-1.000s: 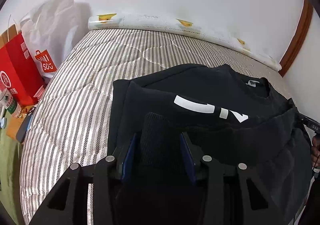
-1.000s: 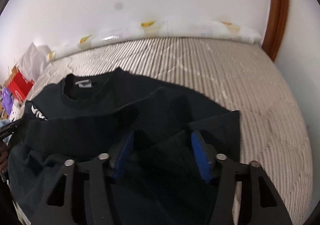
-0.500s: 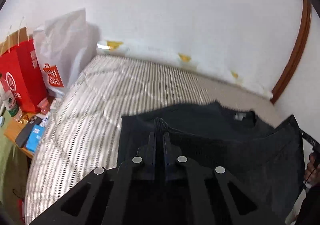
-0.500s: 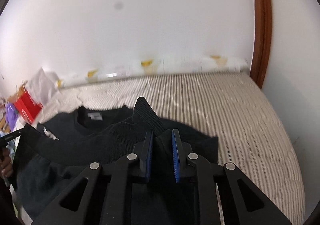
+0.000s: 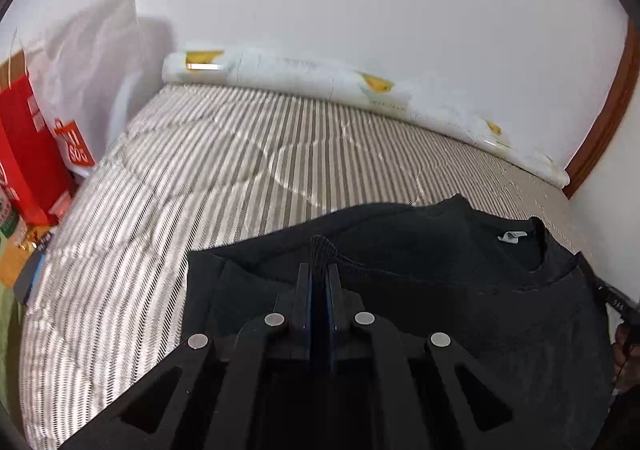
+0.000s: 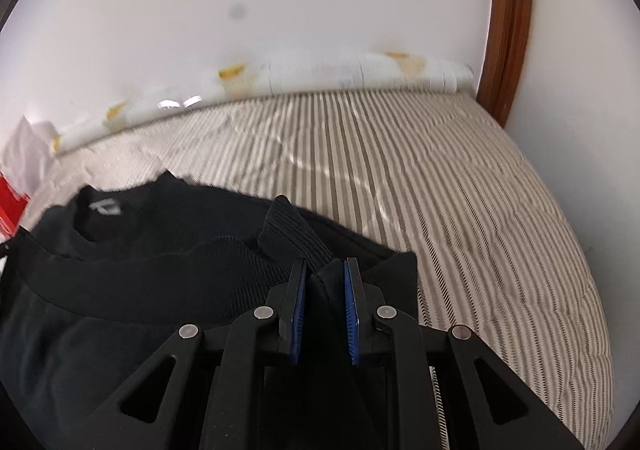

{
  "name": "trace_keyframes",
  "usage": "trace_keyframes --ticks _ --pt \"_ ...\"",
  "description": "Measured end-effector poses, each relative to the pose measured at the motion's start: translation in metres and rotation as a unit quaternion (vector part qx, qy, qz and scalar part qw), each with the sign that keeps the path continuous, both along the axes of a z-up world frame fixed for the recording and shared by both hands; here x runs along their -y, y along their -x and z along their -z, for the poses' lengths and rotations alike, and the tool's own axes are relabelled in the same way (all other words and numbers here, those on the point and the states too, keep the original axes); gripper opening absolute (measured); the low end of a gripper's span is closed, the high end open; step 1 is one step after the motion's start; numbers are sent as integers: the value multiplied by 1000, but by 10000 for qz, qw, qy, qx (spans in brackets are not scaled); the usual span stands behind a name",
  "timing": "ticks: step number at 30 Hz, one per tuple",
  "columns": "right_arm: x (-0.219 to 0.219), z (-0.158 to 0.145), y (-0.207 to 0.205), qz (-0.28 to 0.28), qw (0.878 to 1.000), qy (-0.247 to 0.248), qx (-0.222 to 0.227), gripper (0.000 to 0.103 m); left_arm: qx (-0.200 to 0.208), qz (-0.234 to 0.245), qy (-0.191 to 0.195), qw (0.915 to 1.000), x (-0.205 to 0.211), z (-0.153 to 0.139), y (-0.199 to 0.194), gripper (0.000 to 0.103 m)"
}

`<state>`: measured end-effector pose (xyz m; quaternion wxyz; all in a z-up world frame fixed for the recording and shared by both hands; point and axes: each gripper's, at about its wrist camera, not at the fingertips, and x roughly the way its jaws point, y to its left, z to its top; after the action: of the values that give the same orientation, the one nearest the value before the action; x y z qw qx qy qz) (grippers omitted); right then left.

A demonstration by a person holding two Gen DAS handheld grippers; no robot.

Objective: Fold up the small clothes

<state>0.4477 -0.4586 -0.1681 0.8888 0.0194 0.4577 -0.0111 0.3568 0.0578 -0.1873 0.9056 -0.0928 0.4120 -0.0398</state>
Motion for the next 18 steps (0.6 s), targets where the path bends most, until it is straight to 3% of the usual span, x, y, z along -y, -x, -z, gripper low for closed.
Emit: trace_keyframes --ticks 8,14,18 --pt "-9 -16 16 18 9991 417 50 28 -176 21 57 9998 -2 0 3 15" --pt "-35 -48 42 -329 9976 521 323 29 -191 -40 28 9998 -5 -13 26 32" --pt "-58 -60 57 -573 9973 277 367 31 -29 -96 -21 9999 -10 -29 54 48"
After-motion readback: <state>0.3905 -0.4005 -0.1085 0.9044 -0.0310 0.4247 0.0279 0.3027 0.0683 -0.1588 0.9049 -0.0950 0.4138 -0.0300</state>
